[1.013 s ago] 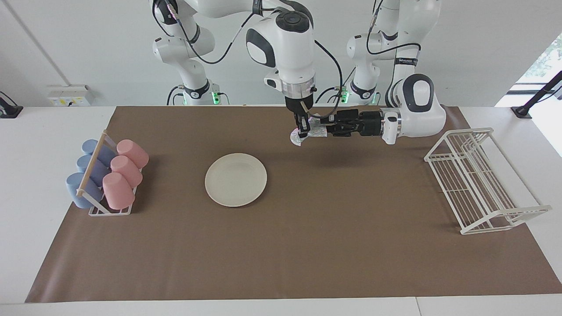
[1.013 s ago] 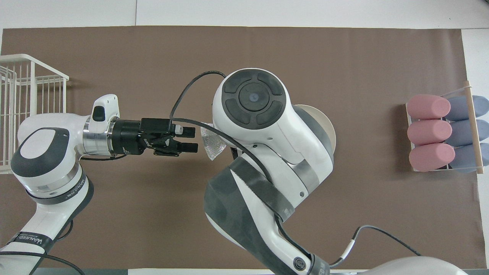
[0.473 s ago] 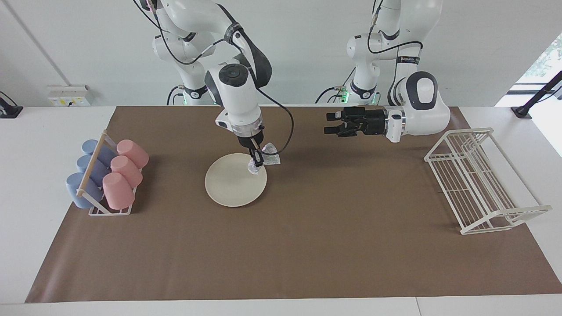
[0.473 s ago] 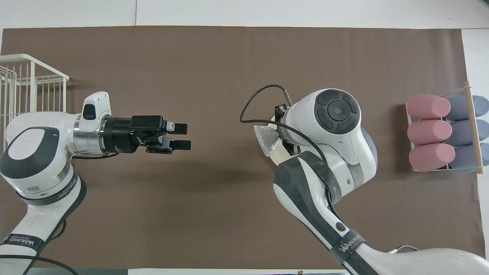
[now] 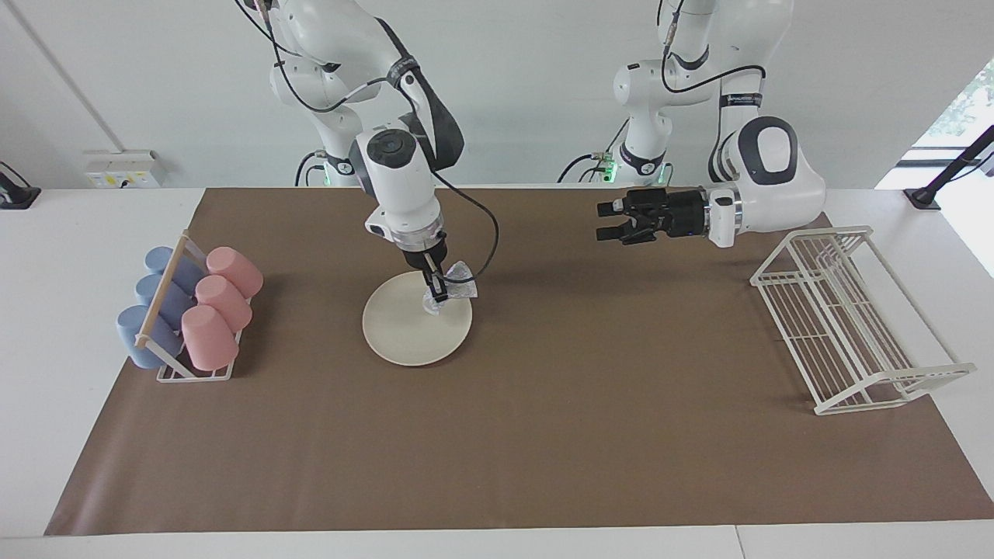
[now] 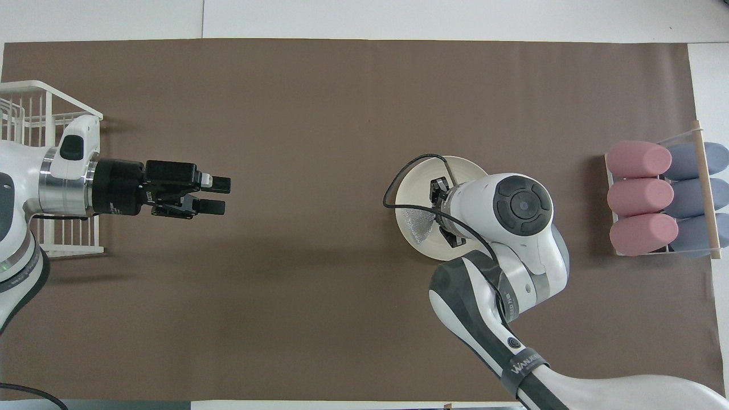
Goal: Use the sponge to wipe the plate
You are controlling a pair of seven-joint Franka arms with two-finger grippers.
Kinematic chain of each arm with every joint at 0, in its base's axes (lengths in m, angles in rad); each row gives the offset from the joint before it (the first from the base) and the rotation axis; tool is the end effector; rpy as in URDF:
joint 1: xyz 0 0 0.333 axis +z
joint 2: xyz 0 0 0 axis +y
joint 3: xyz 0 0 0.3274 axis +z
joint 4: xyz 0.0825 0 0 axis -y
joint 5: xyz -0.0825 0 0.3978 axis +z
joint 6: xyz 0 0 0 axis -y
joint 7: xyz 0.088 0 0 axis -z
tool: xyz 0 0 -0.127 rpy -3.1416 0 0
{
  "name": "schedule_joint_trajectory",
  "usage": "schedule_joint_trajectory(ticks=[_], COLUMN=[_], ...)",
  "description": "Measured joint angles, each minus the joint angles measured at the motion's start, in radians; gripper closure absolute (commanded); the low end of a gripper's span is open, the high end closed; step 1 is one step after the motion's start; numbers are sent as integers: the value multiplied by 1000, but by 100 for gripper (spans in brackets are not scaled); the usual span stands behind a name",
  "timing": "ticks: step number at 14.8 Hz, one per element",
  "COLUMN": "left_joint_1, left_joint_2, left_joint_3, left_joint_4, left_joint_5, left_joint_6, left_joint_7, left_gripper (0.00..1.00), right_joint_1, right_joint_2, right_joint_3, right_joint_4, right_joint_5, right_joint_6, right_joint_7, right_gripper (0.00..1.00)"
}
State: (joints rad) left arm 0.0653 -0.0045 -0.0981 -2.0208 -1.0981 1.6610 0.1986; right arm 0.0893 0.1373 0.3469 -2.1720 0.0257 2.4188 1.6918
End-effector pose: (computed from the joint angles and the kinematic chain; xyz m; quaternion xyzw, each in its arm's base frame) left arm 0.5379 -0.1233 0.4723 0.8500 0.0403 -0.1085 0.5138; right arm 0.5240 0.2431 0.3273 -0.8004 0.5957 -0.0003 0.0668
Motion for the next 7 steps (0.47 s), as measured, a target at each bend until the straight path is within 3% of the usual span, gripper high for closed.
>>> schedule_joint_trajectory(ticks=[3,7], left_joint_1=[-5,-13], left_joint_2=[-15,-33], left_joint_3=[-7,-23], left_joint_4=[83,97], left_joint_5=[224,351], left_joint_6=[0,1], left_joint_7=[-92,-131], left_gripper=[0,0], right_joint_1=[-2,-15], right_joint_2=[9,20], right_joint_3=[-1,-4], right_joint_4=[-26,-33], right_joint_5=[1,2], right_joint_6=[15,16], right_joint_7=[-11,-40], right_gripper=[100,100])
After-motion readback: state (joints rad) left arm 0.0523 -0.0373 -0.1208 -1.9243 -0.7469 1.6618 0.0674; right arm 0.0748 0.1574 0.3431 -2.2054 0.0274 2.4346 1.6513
